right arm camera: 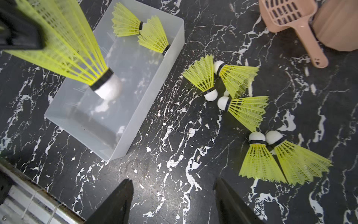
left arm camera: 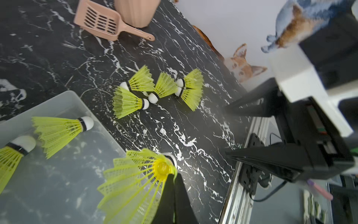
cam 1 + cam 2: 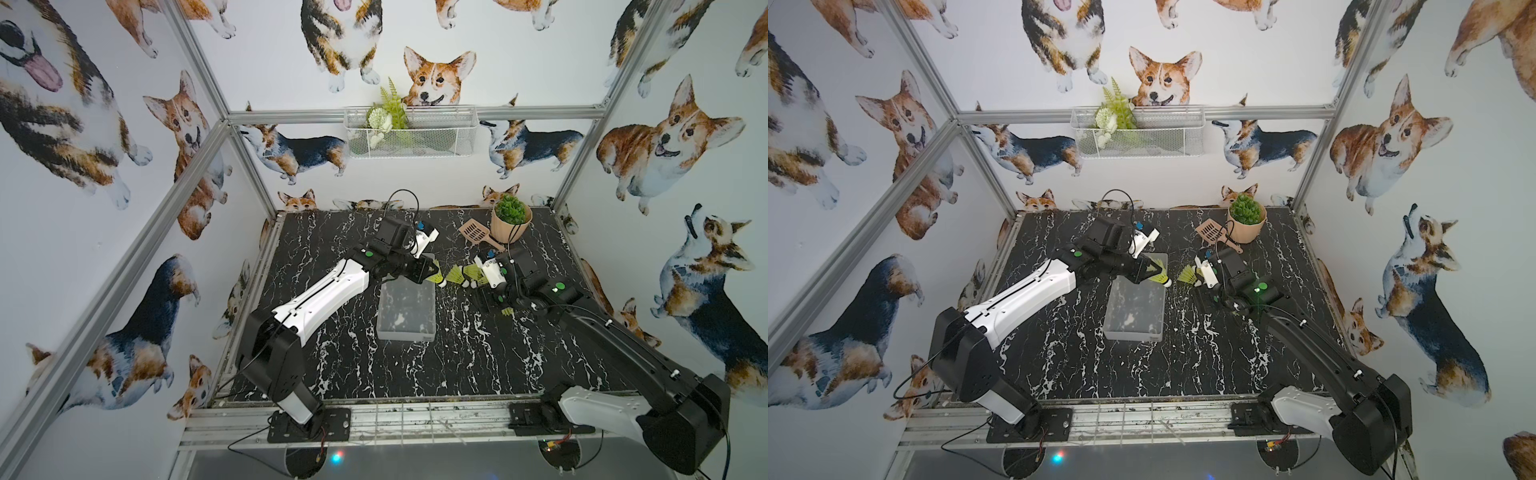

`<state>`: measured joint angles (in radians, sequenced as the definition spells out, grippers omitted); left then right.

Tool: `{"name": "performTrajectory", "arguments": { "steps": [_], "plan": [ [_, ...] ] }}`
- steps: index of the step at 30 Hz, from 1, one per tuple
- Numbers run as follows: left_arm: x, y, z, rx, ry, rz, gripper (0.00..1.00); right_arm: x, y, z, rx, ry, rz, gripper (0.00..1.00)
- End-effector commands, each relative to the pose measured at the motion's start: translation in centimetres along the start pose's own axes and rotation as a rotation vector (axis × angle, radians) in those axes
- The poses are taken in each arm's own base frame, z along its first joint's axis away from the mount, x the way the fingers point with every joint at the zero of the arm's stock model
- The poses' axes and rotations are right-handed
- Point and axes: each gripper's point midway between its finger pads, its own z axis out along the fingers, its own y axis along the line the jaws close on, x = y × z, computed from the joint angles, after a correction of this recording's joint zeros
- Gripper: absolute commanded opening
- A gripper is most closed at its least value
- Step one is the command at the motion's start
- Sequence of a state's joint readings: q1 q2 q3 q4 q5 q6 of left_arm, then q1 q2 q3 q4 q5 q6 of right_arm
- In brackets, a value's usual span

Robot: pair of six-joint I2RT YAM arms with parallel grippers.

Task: Put the shuttlecocks into the storage box
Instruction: Place the shuttlecock in the storage box.

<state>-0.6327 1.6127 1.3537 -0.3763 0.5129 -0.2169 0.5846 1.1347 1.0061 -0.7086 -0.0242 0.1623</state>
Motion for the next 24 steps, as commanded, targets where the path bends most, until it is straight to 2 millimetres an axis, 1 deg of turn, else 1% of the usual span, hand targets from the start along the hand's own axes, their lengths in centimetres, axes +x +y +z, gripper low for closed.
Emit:
{"name": "performTrajectory", "arguments": {
  "steps": [1, 2, 3, 6, 14, 20, 24],
  "plan": [
    [-2.1, 1.8, -0.2, -0.07, -0.113, -0.126, 0.0, -0.6, -1.2, 0.1, 0.067, -0.042, 0.027, 0.71],
    [-1.9, 2.3, -0.1, -0.087, -0.115, -0.151, 0.0, -0.9, -1.2, -0.7, 0.066, -0.07, 0.029, 0.71],
    [-1.8, 2.7, -0.1, -0.104, -0.119, -0.173, 0.0, -0.9, -1.2, -0.8, 0.067, -0.075, 0.032, 0.71],
    [-1.0, 4.1, 0.0, -0.16, -0.122, -0.248, 0.0, -0.7, -1.3, -0.6, 0.071, -0.074, 0.037, 0.71],
    [1.4, 6.6, 1.0, -0.232, -0.136, -0.387, 0.0, -0.6, -1.3, -0.4, 0.072, -0.077, 0.047, 0.71],
    [2.7, 8.5, 1.8, -0.286, -0.163, -0.454, 0.0, -0.6, -1.2, -0.4, 0.063, -0.085, 0.054, 0.71],
    [2.9, 9.7, 2.6, -0.301, -0.192, -0.493, 0.0, -0.6, -1.1, -0.4, 0.057, -0.088, 0.061, 0.71]
  ]
}}
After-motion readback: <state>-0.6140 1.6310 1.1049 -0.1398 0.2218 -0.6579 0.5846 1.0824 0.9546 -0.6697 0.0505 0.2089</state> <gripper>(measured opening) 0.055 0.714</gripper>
